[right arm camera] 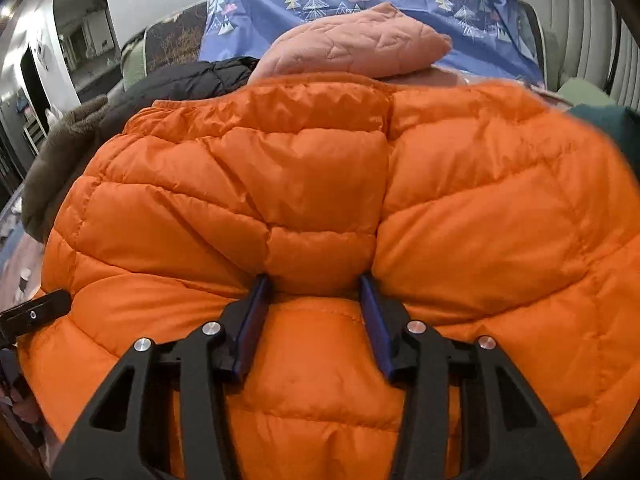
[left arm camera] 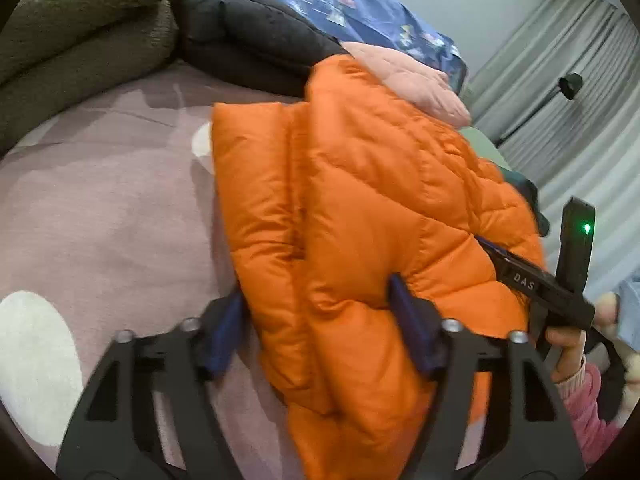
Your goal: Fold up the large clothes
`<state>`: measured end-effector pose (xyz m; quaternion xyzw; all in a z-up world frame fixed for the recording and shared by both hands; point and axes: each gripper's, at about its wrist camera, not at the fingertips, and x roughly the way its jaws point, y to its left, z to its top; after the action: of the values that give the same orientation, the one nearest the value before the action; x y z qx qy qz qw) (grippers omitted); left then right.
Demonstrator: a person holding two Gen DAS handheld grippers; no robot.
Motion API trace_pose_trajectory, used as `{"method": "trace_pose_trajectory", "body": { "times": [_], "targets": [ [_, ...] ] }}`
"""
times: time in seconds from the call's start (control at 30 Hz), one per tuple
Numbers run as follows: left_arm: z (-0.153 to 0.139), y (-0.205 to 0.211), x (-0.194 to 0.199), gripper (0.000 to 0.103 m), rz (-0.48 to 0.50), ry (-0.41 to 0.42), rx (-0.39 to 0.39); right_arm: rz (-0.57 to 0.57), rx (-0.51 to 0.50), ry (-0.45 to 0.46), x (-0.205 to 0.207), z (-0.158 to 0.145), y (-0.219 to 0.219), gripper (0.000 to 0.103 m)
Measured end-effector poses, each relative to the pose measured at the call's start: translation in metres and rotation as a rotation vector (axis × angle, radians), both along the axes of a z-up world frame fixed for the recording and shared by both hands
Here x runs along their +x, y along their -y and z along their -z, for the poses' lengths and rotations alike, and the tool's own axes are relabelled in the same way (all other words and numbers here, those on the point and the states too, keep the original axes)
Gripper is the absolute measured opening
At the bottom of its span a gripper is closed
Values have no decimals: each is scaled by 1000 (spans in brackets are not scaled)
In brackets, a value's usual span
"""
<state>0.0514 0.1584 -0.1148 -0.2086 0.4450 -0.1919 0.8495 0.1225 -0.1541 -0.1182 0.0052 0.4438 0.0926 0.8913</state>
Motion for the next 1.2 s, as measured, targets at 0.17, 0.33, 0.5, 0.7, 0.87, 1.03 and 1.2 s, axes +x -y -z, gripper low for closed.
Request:
{"method": "trace_pose_trajectory", "body": {
  "times": [0.17, 0.33, 0.5, 0.7, 0.87, 1.03, 1.2],
  "targets": [
    [-1, -3, 2, 62, -6, -13, -42, -10, 6, 99, 22, -58, -1, 47],
    [0, -5, 0, 62, 2, -9, -44, 35, 52, -39, 94, -29, 3, 47],
    [6, -5, 2, 72, 35, 3, -50, 39, -30, -18, 103, 22, -3, 46],
    [3, 0, 6, 45, 76, 12, -98, 32, -13, -4, 100, 24, 4, 47],
    [-33, 0, 0, 23, 70, 83, -147, 34, 46, 6, 88, 4, 14, 48],
    [-89, 16, -10, 22, 125, 204, -85, 58, 213, 68, 25, -44, 47, 48],
    [-117, 40, -9, 22, 177, 254, -31, -24, 318, -9, -32, -24, 46, 43]
  ]
}}
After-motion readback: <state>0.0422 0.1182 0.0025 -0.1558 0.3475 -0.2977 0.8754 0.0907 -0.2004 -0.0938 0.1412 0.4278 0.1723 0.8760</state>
